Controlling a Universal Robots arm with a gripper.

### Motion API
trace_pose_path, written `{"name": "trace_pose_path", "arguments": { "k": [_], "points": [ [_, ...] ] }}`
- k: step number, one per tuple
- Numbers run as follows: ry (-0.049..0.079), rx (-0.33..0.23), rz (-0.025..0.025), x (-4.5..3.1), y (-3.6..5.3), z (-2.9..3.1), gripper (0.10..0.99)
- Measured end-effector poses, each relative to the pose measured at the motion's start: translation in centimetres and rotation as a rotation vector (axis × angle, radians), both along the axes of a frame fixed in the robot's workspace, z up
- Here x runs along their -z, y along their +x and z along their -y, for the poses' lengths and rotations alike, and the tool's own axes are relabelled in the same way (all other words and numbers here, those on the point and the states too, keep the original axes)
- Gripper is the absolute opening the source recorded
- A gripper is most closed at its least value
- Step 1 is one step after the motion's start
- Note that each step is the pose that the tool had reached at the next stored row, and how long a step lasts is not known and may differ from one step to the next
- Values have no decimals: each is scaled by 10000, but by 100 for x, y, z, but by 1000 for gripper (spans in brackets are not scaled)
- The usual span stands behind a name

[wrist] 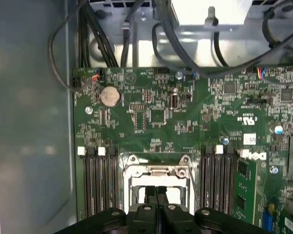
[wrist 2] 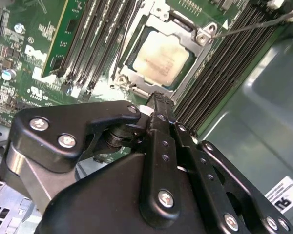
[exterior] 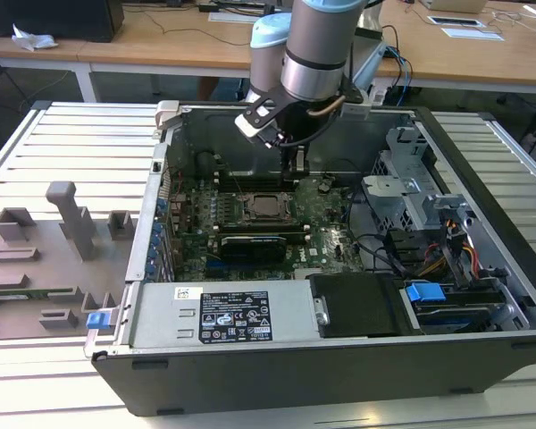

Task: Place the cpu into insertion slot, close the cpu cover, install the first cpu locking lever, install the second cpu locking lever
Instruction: 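Close the cpu cover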

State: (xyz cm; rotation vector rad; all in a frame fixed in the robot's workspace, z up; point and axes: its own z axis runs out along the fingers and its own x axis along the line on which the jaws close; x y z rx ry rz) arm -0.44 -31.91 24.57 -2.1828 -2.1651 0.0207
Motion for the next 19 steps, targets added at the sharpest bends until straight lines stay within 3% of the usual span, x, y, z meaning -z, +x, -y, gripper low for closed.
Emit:
{"name": "trace_pose_path", "arguments": {
  "k": [15, 19],
  "points": [
    [1, 0, 4, 21, -382, 0, 106],
    [1, -1, 7, 29, -582, 0, 106]
  ]
}}
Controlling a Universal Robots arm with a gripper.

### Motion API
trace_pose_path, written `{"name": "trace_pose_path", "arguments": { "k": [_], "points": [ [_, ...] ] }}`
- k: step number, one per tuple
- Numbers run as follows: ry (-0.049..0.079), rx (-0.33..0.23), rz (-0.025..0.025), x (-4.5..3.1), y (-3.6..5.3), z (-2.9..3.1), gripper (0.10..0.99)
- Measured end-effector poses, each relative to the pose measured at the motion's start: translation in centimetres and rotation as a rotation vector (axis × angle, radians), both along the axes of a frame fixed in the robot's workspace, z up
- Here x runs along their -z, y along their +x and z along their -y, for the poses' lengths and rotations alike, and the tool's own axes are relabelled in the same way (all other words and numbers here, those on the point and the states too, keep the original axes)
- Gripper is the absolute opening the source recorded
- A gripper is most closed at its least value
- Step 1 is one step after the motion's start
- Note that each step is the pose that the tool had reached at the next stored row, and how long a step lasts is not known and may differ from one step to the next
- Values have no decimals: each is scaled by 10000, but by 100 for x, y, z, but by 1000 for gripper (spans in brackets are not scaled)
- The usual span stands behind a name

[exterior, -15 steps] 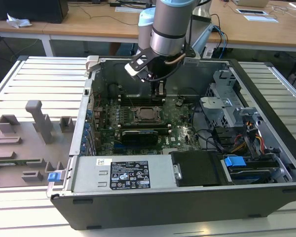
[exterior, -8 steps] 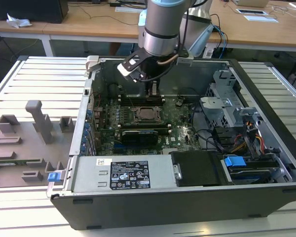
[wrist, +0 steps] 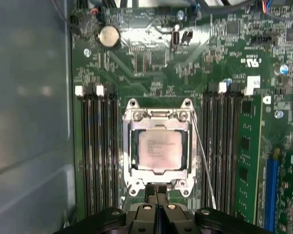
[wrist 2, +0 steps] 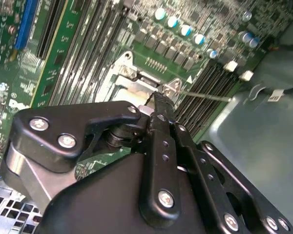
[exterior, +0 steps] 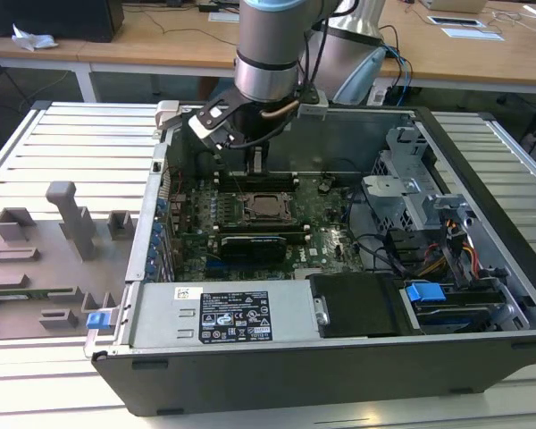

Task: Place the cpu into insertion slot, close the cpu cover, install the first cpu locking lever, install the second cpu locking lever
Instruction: 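Close the cpu cover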

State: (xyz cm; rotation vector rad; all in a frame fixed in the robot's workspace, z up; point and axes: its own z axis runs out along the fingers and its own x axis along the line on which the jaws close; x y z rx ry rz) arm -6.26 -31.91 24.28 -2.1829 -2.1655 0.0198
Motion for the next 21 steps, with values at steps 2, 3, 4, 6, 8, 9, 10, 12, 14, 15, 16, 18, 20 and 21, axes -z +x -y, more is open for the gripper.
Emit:
{"name": "trace_pose_path", "arguments": {
  "k": [2, 3, 4, 6, 8, 9, 10, 12, 14, 15, 16, 18, 20, 21],
  "points": [
    [-1, 2, -1, 9, -61, 0, 106],
    [-1, 1, 0, 13, -69, 0, 106],
    [0, 1, -1, 26, -85, 0, 106],
    [0, 0, -1, 50, -103, 0, 106],
    [-1, 1, -1, 85, -127, 0, 106],
    [0, 1, -1, 97, -133, 0, 106],
    [0, 1, -1, 111, -135, 0, 106],
    [0, 1, -1, 147, -142, 0, 106],
    [0, 1, 0, 186, -148, 0, 106],
    [0, 1, 0, 198, -151, 0, 106],
    [0, 1, 0, 210, -154, 0, 106],
    [0, -1, -1, 248, -153, 0, 106],
    [-1, 0, -1, 271, -115, 0, 106],
    [-1, -4, -1, 286, -73, 0, 106]
  ]
}}
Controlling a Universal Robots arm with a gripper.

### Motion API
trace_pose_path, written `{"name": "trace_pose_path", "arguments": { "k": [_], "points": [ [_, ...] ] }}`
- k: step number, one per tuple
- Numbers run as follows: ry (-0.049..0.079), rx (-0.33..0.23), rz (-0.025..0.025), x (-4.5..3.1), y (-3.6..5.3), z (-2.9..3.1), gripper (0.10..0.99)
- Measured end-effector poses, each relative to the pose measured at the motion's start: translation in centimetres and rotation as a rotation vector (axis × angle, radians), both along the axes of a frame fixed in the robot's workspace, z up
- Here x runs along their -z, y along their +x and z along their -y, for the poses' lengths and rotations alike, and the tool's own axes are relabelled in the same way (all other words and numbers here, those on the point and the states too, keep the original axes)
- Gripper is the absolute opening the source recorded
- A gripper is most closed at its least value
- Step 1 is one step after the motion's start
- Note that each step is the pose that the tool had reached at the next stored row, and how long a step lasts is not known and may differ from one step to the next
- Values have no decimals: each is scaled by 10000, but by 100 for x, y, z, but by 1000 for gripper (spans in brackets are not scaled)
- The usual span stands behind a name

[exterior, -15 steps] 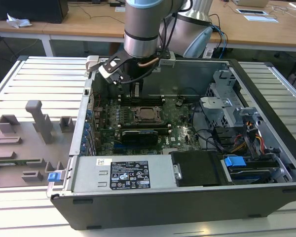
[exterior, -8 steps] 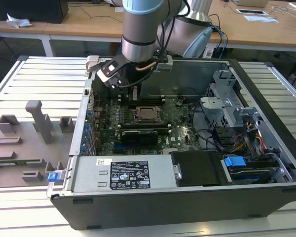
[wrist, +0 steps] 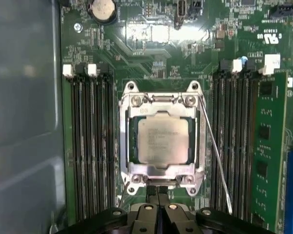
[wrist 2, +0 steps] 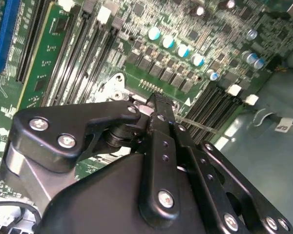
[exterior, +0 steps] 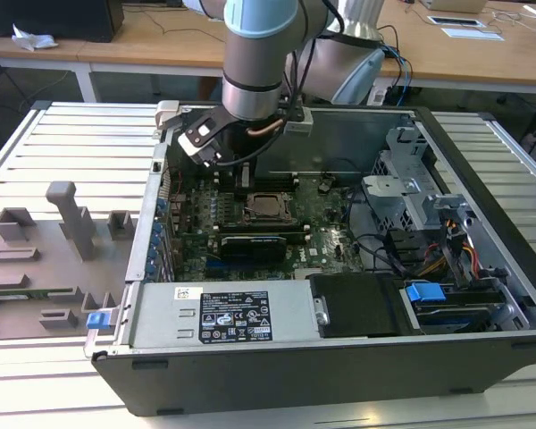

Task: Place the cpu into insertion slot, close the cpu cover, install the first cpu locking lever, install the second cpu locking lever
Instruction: 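Close the cpu cover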

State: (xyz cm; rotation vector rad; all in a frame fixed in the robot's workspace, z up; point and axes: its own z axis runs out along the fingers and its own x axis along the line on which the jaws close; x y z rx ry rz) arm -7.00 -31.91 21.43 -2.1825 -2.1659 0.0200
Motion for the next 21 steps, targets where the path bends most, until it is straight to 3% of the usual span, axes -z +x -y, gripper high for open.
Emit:
{"name": "trace_pose_path", "arguments": {
  "k": [3, 10, 17, 21],
  "points": [
    [1, -4, -1, 32, 69, 0, 106],
    [-2, -4, -4, 91, 78, 0, 106],
    [21, -7, -2, 67, 90, 0, 106],
    [41, -10, -14, 60, 187, 0, 106]
  ]
}}
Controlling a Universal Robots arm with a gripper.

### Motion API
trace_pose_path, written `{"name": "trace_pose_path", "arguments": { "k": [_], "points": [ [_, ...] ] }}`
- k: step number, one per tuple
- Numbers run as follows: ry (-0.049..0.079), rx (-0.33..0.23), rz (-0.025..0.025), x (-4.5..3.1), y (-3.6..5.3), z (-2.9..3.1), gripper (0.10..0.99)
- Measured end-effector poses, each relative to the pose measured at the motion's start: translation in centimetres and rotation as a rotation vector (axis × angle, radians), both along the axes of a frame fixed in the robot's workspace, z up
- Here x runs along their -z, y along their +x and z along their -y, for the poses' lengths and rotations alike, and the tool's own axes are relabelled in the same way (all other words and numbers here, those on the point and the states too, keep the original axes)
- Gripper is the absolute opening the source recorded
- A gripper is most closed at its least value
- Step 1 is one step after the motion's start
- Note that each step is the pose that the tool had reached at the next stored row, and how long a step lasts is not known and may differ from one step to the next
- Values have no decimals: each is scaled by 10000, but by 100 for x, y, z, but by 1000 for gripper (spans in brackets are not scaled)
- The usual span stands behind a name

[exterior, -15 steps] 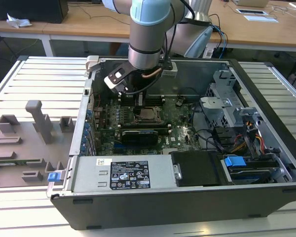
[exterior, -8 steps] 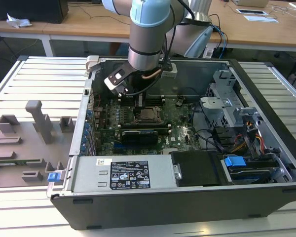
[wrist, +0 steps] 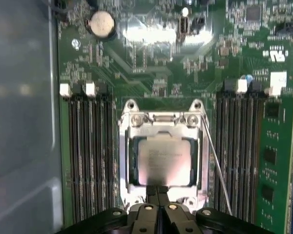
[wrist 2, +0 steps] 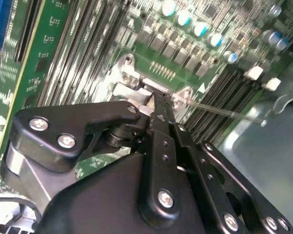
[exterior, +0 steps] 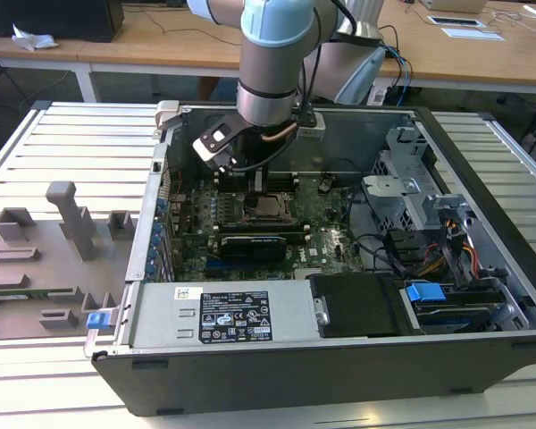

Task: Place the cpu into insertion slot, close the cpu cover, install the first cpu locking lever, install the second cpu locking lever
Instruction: 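Close the cpu cover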

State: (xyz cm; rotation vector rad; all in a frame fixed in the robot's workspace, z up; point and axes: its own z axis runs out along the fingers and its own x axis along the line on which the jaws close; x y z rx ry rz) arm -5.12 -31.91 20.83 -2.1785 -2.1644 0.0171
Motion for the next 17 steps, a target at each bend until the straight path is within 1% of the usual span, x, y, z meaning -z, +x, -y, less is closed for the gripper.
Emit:
{"name": "trace_pose_path", "arguments": {
  "k": [1, 2, 4, 5, 6, 7, 9, 12, 17],
  "points": [
    [0, -4, -18, 0, 49, 0, 106],
    [2, -7, -70, 0, 135, 0, 106],
    [2, -13, -145, 0, 239, 0, 106],
    [2, -18, -224, 0, 351, 1, 106],
    [1, -20, -271, 0, 446, 1, 106],
    [2, -20, -276, 0, 485, 0, 106],
    [1, -19, -278, -15, 490, 0, 106],
    [2, -19, -277, -122, 491, 0, 106],
    [2, -20, -278, -219, 491, 0, 106]
  ]
}}
